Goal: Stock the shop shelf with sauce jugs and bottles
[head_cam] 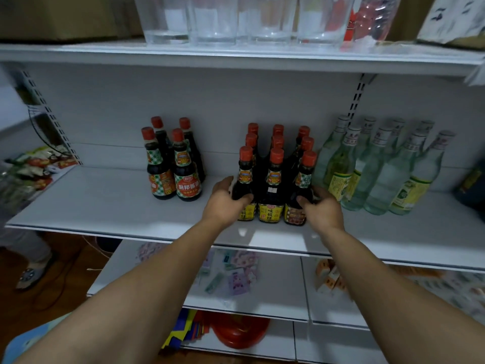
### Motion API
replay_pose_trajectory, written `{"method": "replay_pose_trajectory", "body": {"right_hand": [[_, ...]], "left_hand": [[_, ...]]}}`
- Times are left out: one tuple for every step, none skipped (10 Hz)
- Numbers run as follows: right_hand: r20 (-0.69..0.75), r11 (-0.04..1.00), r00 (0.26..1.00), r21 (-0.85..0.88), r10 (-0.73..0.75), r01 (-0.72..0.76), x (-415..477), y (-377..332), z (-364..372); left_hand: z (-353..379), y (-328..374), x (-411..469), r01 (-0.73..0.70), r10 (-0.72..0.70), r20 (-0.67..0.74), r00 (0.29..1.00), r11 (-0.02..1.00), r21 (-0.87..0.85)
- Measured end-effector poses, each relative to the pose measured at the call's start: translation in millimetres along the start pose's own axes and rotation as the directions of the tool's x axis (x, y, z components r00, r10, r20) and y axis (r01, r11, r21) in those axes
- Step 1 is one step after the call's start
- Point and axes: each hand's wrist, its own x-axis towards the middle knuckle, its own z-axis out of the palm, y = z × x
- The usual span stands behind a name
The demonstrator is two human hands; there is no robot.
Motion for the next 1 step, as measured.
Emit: {"method": "replay_pose_trajectory", "body": {"right_hand": [[-0.031,1.000,0.999,0.009,-0.018,0.018,-14.1,-10.7,-1.1]], "left_hand": [[-13.9,17.6,-12.7,0.015,-0.014,0.010,1.000,0.996,-0.090]]}}
